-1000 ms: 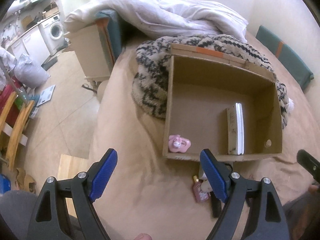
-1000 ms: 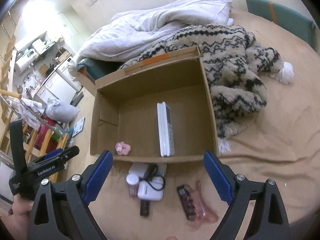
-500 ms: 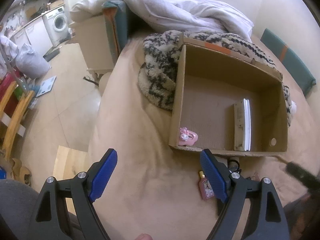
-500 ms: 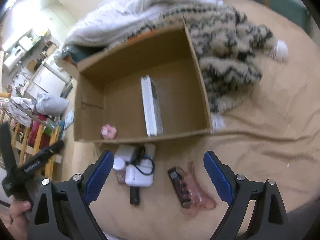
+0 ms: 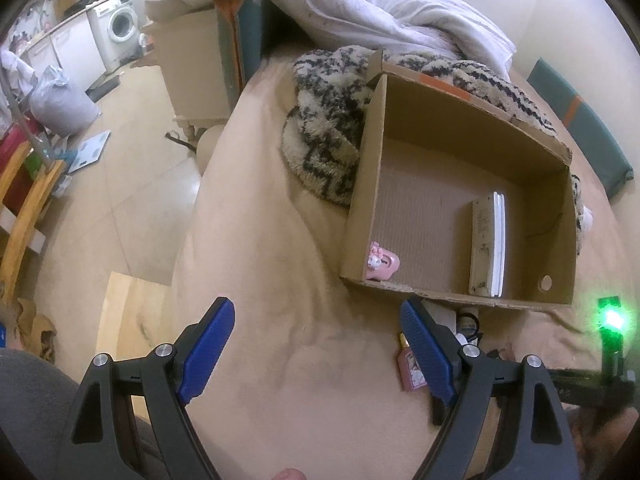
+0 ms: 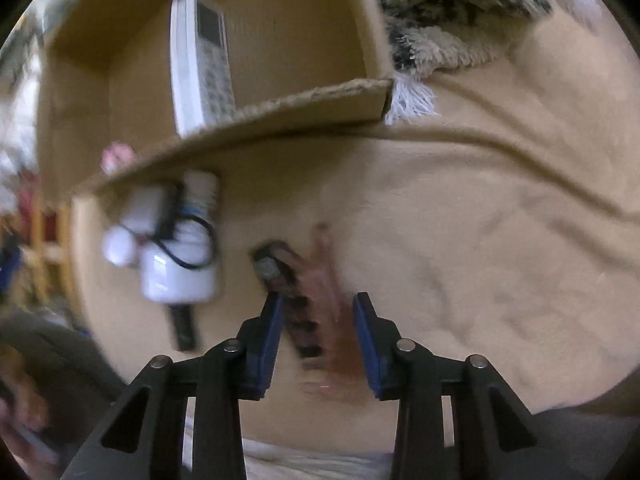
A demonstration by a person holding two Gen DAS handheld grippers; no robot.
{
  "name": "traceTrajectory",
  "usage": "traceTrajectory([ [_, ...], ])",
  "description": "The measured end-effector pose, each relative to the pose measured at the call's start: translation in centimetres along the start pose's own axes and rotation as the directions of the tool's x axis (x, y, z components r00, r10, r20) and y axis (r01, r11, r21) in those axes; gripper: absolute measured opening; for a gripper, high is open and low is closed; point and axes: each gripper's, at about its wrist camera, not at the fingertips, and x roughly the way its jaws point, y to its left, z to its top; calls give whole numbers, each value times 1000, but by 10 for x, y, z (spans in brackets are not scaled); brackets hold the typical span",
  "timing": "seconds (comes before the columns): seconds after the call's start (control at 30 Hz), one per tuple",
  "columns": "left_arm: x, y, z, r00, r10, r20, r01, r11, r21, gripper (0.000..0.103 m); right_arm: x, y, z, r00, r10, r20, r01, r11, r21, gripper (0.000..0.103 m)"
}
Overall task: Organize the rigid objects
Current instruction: 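Move the right gripper to the pink comb and grasp it, then grasp the white pill bottle with the left gripper while the right holds the comb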
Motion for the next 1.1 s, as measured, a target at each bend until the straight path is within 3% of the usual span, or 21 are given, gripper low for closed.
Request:
traceTrajectory([
  [0.1, 2, 3, 1, 1000, -6, -11, 6, 1000, -14, 83, 12, 7, 1, 998, -50, -43, 47, 997, -63, 39],
  [0.17, 3, 4, 1, 1000, -6, -13, 6, 1000, -19, 83, 14, 7, 4, 996, -83, -28, 81, 994, -76, 40],
  [0.23, 3, 3, 1, 1000, -4, -13, 3, 1000, -18, 83, 26, 7, 7, 978, -205, -29, 201, 974, -109, 40],
  [0.3, 4, 2, 1, 1000, 1, -13, -1, 1000, -13, 83, 29, 14, 9, 975, -223, -21, 218, 967, -135, 41],
  [0.37, 4, 0, 1, 1000, 1, -11, -1, 1000, -8, 83, 28, 14, 6, 976, -219, -14, 215, 967, -137, 41],
  [0.5, 4, -2, 0, 1000, 9, -6, -9, 1000, 4, 83, 17, 11, 3, 985, -171, 30, 174, 977, -121, 31],
  [0.63, 5, 1, -1, 1000, 16, -13, -16, 1000, 1, 83, -15, 23, -5, 981, -116, 153, 138, 981, -138, 31],
  [0.73, 7, 7, -2, 999, 27, -23, -27, 1000, -8, 83, -45, 35, -19, 967, -45, 252, 89, 982, -166, 31],
  [0.87, 13, 11, -3, 998, 29, -48, -31, 999, -36, 83, -83, 45, -43, 918, 36, 396, 54, 975, -216, 31],
  [0.97, 17, 10, -4, 998, 32, -60, -34, 999, -39, 83, -109, 51, -57, 863, 97, 496, 32, 969, -246, 31],
  [1.1, 18, 2, -6, 998, 26, -59, -26, 1000, -9, 83, -139, 51, -50, 786, 158, 598, 6, 965, -264, 31],
])
